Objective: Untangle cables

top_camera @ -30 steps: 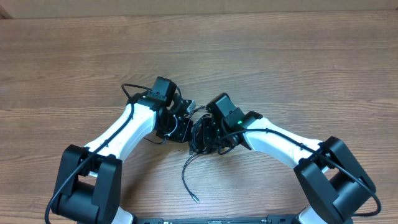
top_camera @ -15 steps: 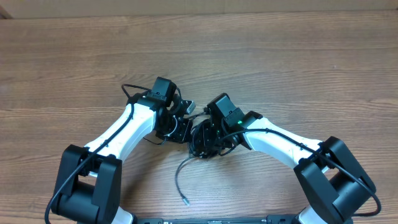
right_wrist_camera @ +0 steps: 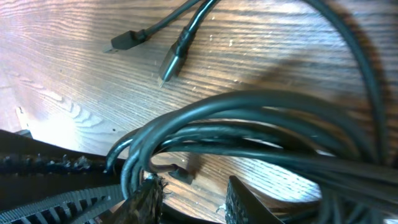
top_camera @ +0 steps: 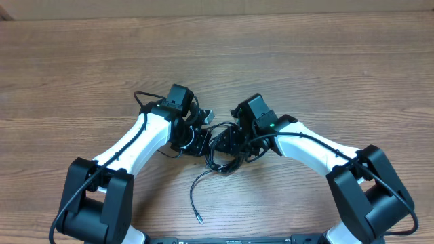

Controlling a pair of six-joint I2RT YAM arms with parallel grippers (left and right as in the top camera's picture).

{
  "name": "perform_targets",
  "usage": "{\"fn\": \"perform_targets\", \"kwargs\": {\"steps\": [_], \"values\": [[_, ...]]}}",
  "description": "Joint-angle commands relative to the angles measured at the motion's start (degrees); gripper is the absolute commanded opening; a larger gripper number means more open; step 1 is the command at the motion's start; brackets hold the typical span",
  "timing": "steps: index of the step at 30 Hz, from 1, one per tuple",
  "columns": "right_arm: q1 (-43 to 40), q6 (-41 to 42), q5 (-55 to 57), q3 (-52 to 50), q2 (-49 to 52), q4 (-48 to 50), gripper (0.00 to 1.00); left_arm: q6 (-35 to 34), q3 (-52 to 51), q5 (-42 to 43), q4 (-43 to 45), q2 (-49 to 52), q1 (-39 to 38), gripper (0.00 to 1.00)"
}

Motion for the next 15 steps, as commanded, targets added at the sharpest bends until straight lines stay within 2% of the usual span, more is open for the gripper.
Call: {"fn": "perform_targets", "kwargs": {"steps": [1, 10, 15], "values": [[1.8, 1.3, 0.1, 0.0, -1.4, 0.3, 0.31, -0.3, 0.0, 0.8, 0.2, -0.5, -0.4, 0.04], [4.0, 3.3, 3.0, 0.0, -1.4, 0.6, 0.32, -0.3, 0.0, 0.8, 0.2, -0.5, -0.4, 0.04], [4.9, 4.7, 9.5, 0.0, -1.4, 2.1, 0.32, -0.3, 0.0, 0.8, 0.3, -0.5, -0.4, 0.04]]}}
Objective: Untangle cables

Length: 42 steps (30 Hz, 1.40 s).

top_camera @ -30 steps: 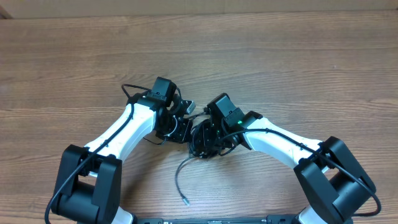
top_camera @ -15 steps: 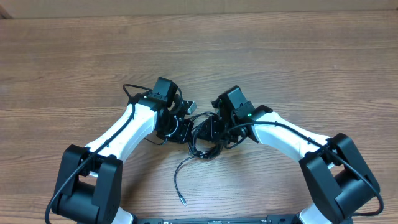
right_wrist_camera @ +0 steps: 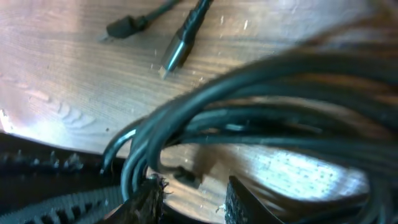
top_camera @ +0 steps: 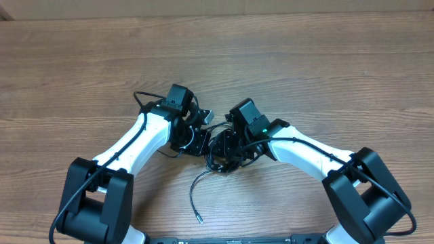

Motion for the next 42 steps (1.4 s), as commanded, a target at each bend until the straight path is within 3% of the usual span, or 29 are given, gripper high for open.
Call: {"fn": "perform_targets", "kwargs": {"steps": [1, 9, 10, 12, 13, 18, 24, 30, 35, 42], "values": [[1.4, 2.1, 5.6, 0.0, -1.4, 1.5, 0.32, -0.3, 0.0, 1.0, 0.2, -0.5, -0.4, 0.04], [3.6, 6.8, 12.4, 0.0, 0.9, 5.3, 0.32, -0.3, 0.0, 1.0, 0.2, -0.5, -0.4, 0.04], [3.6, 6.8, 12.4, 0.0, 1.2, 5.4, 0.29, -0.3, 0.0, 1.0, 0.2, -0.5, -0.4, 0.04], [3.6, 6.8, 12.5, 0.0, 1.3, 5.5, 0.05, -0.3, 0.0, 0.9, 0.2, -0.5, -0.4, 0.04], [3.6, 6.8, 12.5, 0.0, 1.3, 5.6, 0.04, -0.3, 0.0, 0.9, 0.2, -0.5, -0.4, 0.04], [1.9, 5.9, 9.2, 0.3, 0.4, 5.5, 0.04, -0.3, 0.0, 0.5, 0.3, -0.5, -0.4, 0.04], [-5.3, 0.6, -9.3, 0.3, -4.6, 4.9, 0.04, -0.1, 0.0, 0.3, 0.2, -0.5, -0.4, 0.04], [-13.9, 1.1, -19.6, 0.3, -6.6, 5.4, 0.04, -0.1, 0.0, 0.3, 0.4, -0.5, -0.4, 0.04], [-16.3, 3.2, -17.9, 0.3, -6.6, 7.6, 0.04, 0.2, 0.0, 0.5, 0.3, -0.5, -0.4, 0.04], [-13.7, 14.6, -2.9, 0.3, -6.6, 9.3, 0.04, 0.9, 0.0, 2.6, -0.3, -0.5, -0.4, 0.04]]}}
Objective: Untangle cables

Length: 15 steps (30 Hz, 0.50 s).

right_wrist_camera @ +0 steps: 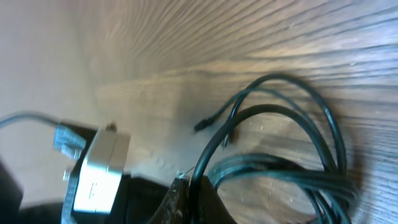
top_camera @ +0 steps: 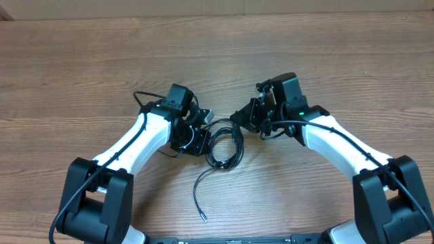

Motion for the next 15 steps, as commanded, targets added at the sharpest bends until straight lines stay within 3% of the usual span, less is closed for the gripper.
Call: {"fn": "perform_targets", "kwargs": {"steps": [1, 5, 9, 15], "values": [[1.4, 7.4, 8.9, 0.3, -1.1, 1.9, 0.04, 1.2, 0.0, 2.8, -0.6, -0.5, -0.4, 0.04], [2.6, 8.9, 14.6, 0.3, -1.1, 6.5, 0.04, 1.3, 0.0, 3.0, -1.4, -0.5, -0.4, 0.04], [2.8, 8.8, 15.5, 0.2, -1.0, 7.4, 0.13, 1.3, 0.0, 3.1, -1.3, -0.5, -0.4, 0.04], [2.8, 8.4, 15.5, 0.2, -0.8, 7.2, 0.14, 1.3, 0.0, 3.8, -1.3, -0.5, -0.4, 0.04]]}}
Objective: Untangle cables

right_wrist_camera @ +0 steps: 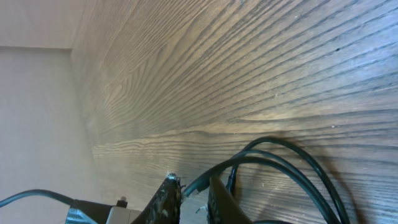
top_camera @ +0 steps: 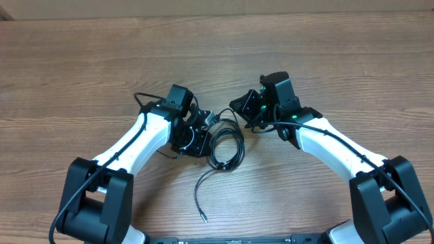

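Observation:
A bundle of black cables (top_camera: pixel 226 146) lies coiled on the wooden table between my arms. One strand trails toward the front and ends in a plug (top_camera: pixel 203 218). My right gripper (top_camera: pixel 239 107) is at the bundle's upper right. In the right wrist view it (right_wrist_camera: pixel 193 190) is shut on a black cable end, with loops (right_wrist_camera: pixel 292 165) hanging below it. My left gripper (top_camera: pixel 196 135) rests against the bundle's left side. Its jaws are hidden in the dark tangle. A silver connector (top_camera: pixel 207 117) sits by it.
The wooden table (top_camera: pixel 325 54) stretches out bare beyond the arms. A pale wall or edge (right_wrist_camera: pixel 37 93) borders the table in the right wrist view. The silver connector (right_wrist_camera: pixel 93 214) shows at that view's lower left.
My right gripper has moved a little left and away from me with the cable end. Its camera now faces more of the bare table. The left arm has not moved.
My right gripper was low in the bundle with its jaws apart around the strands, then pushed slightly further left into it. Later it was up and to the right, shut on one strand with the coil spread out. Now it holds that strand nearer the left gripper.

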Controlling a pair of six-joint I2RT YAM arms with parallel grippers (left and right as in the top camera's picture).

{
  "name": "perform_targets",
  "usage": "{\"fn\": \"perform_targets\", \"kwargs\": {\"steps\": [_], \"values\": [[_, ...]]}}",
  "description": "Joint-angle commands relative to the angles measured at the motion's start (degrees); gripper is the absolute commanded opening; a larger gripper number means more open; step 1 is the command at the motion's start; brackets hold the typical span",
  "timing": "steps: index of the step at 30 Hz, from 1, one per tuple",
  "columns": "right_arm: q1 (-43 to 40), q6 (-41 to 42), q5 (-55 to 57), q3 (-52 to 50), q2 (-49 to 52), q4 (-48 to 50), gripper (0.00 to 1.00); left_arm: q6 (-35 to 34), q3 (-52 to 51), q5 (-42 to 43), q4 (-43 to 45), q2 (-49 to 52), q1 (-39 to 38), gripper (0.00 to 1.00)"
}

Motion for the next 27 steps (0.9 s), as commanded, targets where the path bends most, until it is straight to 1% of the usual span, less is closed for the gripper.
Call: {"fn": "perform_targets", "kwargs": {"steps": [1, 2, 3, 6, 7, 8, 12, 15, 17, 18, 19, 20, 21, 22, 24, 27], "values": [[0.3, 0.2, 1.5, 0.2, -0.8, 0.2, 0.14, 1.1, 0.0, 1.8, -0.2, -0.5, -0.4, 0.04], [0.3, 0.2, 1.5, 0.2, -0.7, 0.2, 0.14, 1.1, 0.0, 1.8, -0.2, -0.5, -0.4, 0.04], [0.3, 0.2, 1.5, 0.2, -0.7, 0.2, 0.18, 1.1, 0.0, 1.8, -0.2, -0.5, -0.4, 0.04], [0.3, -0.5, 1.6, 0.2, -0.7, -0.9, 0.32, 1.1, 0.0, 1.9, -0.2, -0.5, -0.4, 0.04], [0.3, -2.0, 1.6, 0.2, -0.7, -1.5, 0.40, 1.1, 0.0, 1.9, -0.2, -0.5, -0.4, 0.04], [0.2, -3.3, 2.0, 0.2, -0.7, -2.3, 0.43, 1.1, 0.0, 1.9, -0.3, -0.5, -0.4, 0.04], [-0.8, -4.6, 3.4, 0.2, -0.7, -5.7, 0.55, 1.4, 0.0, 1.9, -0.4, -0.5, -0.4, 0.04], [-1.1, -4.6, 2.7, 0.2, -0.7, -6.3, 0.58, 3.3, 0.0, 3.9, -0.4, -0.5, -0.4, 0.04], [-1.1, -4.6, 1.2, 0.2, -0.7, -6.3, 0.57, 5.0, 0.0, 6.8, -0.4, -0.5, -0.4, 0.04], [-1.1, -4.6, 0.8, 0.2, -0.7, -6.3, 0.55, 5.6, 0.0, 8.0, -0.3, -0.5, -0.4, 0.04], [-0.9, -4.6, 0.4, 0.2, -0.7, -6.3, 0.50, 6.1, 0.0, 9.3, -0.2, -0.5, -0.4, 0.04], [-0.8, -4.5, 0.4, 0.2, -0.7, -6.7, 0.44, 6.3, 0.0, 10.0, -0.1, -0.5, -0.4, 0.04], [-0.6, -4.5, 0.4, 0.2, -0.7, -7.1, 0.32, 6.3, 0.0, 10.5, 0.1, -0.5, -0.4, 0.04], [-0.5, -4.5, 0.4, 0.2, -0.7, -7.9, 0.23, 6.2, 0.0, 10.6, 0.2, -0.5, -0.4, 0.04], [-0.3, -4.6, 0.4, 0.2, -0.7, -9.9, 0.13, 6.2, 0.0, 10.6, 0.2, -0.5, -0.4, 0.04], [-0.3, -4.7, 1.0, 0.2, -0.7, -13.4, 0.12, 6.2, 0.0, 10.6, 0.1, -0.5, -0.4, 0.04]]}}
